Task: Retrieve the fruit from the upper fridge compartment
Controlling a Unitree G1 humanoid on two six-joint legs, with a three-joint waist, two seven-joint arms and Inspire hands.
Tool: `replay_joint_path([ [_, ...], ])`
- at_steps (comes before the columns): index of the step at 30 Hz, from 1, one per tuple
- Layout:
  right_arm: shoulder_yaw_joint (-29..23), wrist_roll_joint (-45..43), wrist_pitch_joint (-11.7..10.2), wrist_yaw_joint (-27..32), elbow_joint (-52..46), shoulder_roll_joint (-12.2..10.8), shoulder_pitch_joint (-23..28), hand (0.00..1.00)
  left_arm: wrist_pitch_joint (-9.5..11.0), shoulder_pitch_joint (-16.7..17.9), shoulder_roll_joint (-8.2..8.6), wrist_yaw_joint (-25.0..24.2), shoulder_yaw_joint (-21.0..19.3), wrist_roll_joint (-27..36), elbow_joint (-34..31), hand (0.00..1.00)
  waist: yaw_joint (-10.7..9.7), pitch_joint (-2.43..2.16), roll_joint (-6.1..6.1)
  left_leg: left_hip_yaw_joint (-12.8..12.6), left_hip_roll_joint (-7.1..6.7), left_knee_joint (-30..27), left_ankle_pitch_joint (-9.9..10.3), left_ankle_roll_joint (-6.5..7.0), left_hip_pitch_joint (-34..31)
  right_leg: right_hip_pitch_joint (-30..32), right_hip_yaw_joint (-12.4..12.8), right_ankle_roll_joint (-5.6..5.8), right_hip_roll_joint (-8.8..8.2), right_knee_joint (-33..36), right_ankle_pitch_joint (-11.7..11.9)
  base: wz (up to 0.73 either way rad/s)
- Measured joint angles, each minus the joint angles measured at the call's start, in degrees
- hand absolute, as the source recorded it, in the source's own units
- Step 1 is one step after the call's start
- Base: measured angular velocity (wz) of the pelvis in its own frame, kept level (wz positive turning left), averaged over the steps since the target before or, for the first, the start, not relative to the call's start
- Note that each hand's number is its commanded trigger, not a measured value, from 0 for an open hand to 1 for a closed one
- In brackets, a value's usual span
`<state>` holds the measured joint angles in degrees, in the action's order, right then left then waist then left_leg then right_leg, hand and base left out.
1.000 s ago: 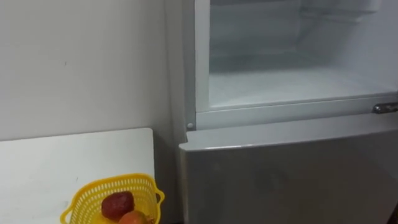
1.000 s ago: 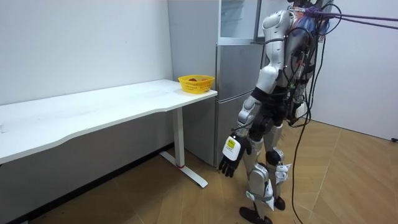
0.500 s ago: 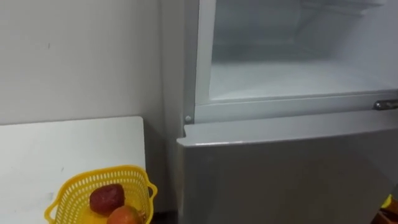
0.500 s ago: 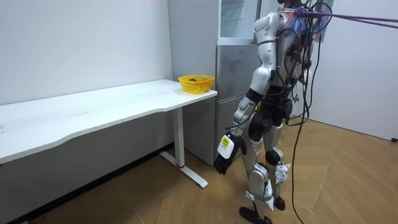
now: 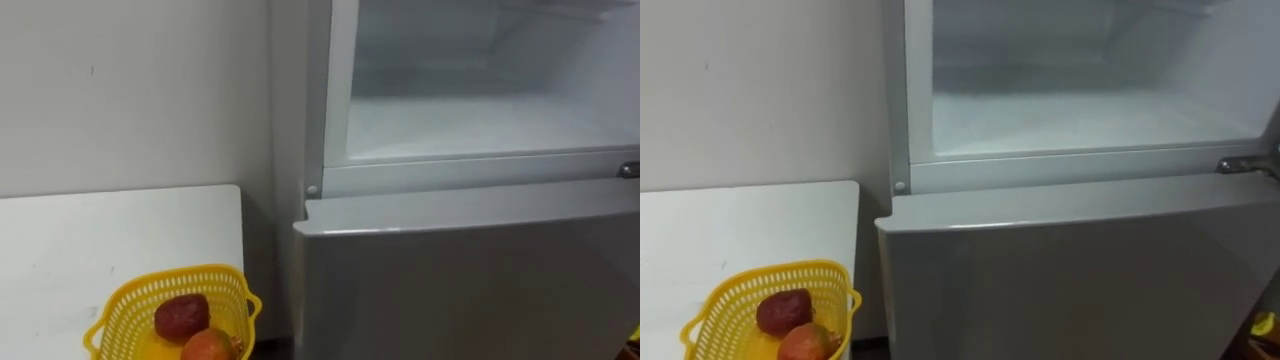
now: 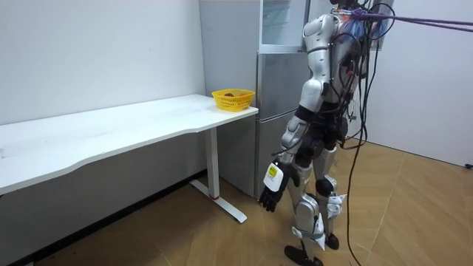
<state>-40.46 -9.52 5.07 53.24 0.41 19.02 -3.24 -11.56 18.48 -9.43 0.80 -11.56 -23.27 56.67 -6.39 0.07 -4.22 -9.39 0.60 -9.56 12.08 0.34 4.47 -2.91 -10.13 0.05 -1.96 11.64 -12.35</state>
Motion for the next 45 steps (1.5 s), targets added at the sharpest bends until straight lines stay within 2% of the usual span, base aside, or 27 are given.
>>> replay_joint_path([
  [7, 3.9, -3.0, -0.4, 1.2, -3.2, 0.0, 0.0, 0.00, 2.0, -0.3, 0.33, -0.3, 0.8, 0.0, 1.0, 0.00, 0.8, -0.01, -0.07, 0.1, -0.07, 0.0, 0.0, 0.00, 0.1, 0.0, -0.1, -0.02, -0.11, 0.5, 0.0, -0.01],
  [10, 4.9, -10.9, -0.2, 0.7, -5.2, 0.0, 0.0, 0.00, 2.4, -0.9, 0.26, -1.5, 0.6, 0.0, 1.0, 0.00, 0.8, 0.07, -0.24, 0.1, -0.16, 0.0, 0.0, 0.01, -0.1, 0.9, 0.0, -0.07, -0.33, 1.2, -0.5, -0.03],
  [12, 5.5, -13.2, -0.2, 0.1, -7.9, 0.4, 0.0, 0.00, 2.7, -1.5, 0.02, -1.8, 0.7, 0.0, 1.1, 0.00, 1.0, 0.24, -0.70, 0.1, -0.10, 0.0, -0.1, 0.01, -0.2, 0.9, -0.1, -0.10, -0.27, 1.1, -0.5, -0.02],
  [14, 6.0, -15.0, -0.2, -0.5, -10.2, 1.5, -0.2, 0.00, 3.4, -2.2, -0.33, -1.9, 1.0, 0.1, 1.2, 0.00, 1.1, 0.23, -1.45, 0.1, -0.01, -0.1, -0.1, -0.01, -0.2, 0.8, -0.2, -0.20, -0.20, 1.0, -0.4, 0.00],
  [17, 7.1, -20.9, -0.2, -2.4, -11.6, 3.3, -0.2, 0.00, 4.7, -2.7, -0.48, -1.8, 1.4, 0.3, 2.0, 0.00, 1.8, 0.18, -2.42, 0.2, 0.00, -0.1, -0.1, -0.02, -0.1, 0.7, 0.0, -0.30, -0.14, 0.8, -0.3, -0.03],
  [20, 10.2, -27.2, -0.3, -6.2, -13.0, 4.1, -0.2, 0.00, 5.3, -4.4, -1.05, -1.7, 3.9, 0.6, 6.0, 0.00, 2.0, 0.16, -2.45, 0.3, 0.11, -0.1, -0.1, -0.02, 0.1, -0.1, -0.2, -0.27, 0.07, 0.0, 0.2, 0.01],
  [23, 12.7, -29.5, -1.0, -9.1, -14.0, 4.5, -0.2, 0.00, 5.4, -4.7, -1.14, -1.9, 5.0, 0.7, 6.4, 0.00, 2.4, 0.17, -2.51, 0.3, 0.13, -0.1, -0.1, -0.02, 0.0, -0.1, -0.4, -0.28, 0.06, 0.0, 0.3, 0.05],
  [27, 17.4, -33.2, -2.8, -13.9, -14.3, 6.1, -0.3, 0.00, 5.7, -5.7, -1.56, -2.6, 6.4, 1.4, 6.4, 0.00, 3.6, 0.18, -2.54, 0.4, 0.16, -0.1, -0.1, -0.02, 0.0, -0.2, -0.3, -0.29, 0.06, 0.0, 0.3, 0.00],
  [30, 21.3, -33.4, -3.8, -17.5, -14.3, 6.6, -0.2, 0.00, 6.2, -6.6, -2.45, -2.4, 8.4, 3.3, 7.6, 0.00, 3.8, 0.16, -2.84, 0.4, 0.21, -0.1, -0.1, -0.03, 0.1, -0.3, -0.3, -0.32, 0.08, 0.0, 0.3, 0.00],
  [33, 23.3, -34.1, -4.7, -20.8, -14.3, 6.6, 0.0, 0.00, 7.0, -6.7, -3.22, -2.4, 8.4, 3.6, 7.8, 0.00, 3.6, 0.26, -3.13, 0.4, 0.23, -0.1, -0.1, -0.03, 0.2, -0.6, -0.3, -0.36, 0.08, 0.1, 0.3, 0.00],
  [39, 24.3, -34.2, -5.4, -24.3, -14.2, 6.6, 0.0, 0.00, 8.3, -8.3, -3.80, -2.4, 8.5, 3.6, 10.0, 0.00, 3.7, 0.43, -3.19, 0.5, 0.39, -0.2, -0.1, -0.03, 0.3, -1.2, -0.4, -0.46, 0.18, 0.1, 0.7, 0.00],
  [45, 25.7, -34.3, -7.1, -26.5, -14.2, 6.6, 0.0, 0.00, 8.4, -8.2, -3.85, -2.4, 8.5, 3.6, 10.3, 0.00, 3.8, 0.56, -2.87, 0.5, 0.65, -0.2, -0.1, -0.08, 0.1, -1.3, -0.9, -0.64, 0.33, 0.1, 0.9, 0.02],
])
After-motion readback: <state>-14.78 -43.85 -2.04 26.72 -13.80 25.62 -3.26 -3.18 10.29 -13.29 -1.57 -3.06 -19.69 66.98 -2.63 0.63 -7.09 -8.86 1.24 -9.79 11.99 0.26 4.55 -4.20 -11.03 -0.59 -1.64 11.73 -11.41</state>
